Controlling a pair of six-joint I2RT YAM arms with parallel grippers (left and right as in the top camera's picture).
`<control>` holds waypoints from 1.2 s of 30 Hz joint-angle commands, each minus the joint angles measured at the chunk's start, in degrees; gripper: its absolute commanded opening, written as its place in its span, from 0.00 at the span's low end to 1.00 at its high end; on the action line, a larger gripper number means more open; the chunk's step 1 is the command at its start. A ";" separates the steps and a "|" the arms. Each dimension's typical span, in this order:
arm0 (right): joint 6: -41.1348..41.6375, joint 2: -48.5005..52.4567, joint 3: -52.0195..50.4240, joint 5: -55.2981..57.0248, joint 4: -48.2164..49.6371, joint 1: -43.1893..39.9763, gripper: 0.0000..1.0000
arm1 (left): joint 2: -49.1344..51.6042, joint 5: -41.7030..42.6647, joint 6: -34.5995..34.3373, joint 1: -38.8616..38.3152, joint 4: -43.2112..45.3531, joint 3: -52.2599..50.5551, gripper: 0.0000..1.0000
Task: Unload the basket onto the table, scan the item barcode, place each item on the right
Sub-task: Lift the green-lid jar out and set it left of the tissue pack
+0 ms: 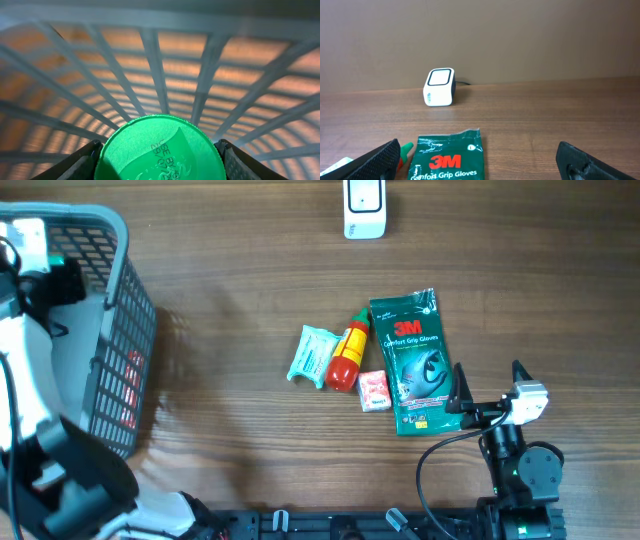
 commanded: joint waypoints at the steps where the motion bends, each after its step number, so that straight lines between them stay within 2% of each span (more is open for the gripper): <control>1: -0.50 -0.46 -0.04 -0.46 0.17 0.13 1.00 | -7.43 0.92 -2.67 0.33 0.55 0.48 0.70; 8: -0.52 -0.46 -0.04 -0.46 0.17 0.13 1.00 | -19.02 1.11 -7.87 -0.22 0.37 0.48 0.71; 12: -0.52 -0.46 -0.04 -0.46 0.17 0.13 1.00 | -26.43 4.87 -10.36 -2.36 0.28 0.48 0.71; 19: -0.50 -0.46 -0.04 -0.46 0.17 0.13 1.00 | -34.51 6.12 -10.80 -12.26 0.33 0.48 0.73; 25: -0.50 -0.46 -0.04 -0.46 0.17 0.13 1.00 | -35.39 6.10 -10.80 -24.65 -0.96 0.46 0.73; 32: -0.50 -0.46 -0.04 -0.46 0.17 0.13 1.00 | -30.73 6.05 -10.75 -40.35 -1.16 0.48 0.73; 36: -0.52 -0.46 -0.04 -0.46 0.17 0.13 1.00 | -26.99 3.06 -10.58 -44.98 -1.14 0.48 0.73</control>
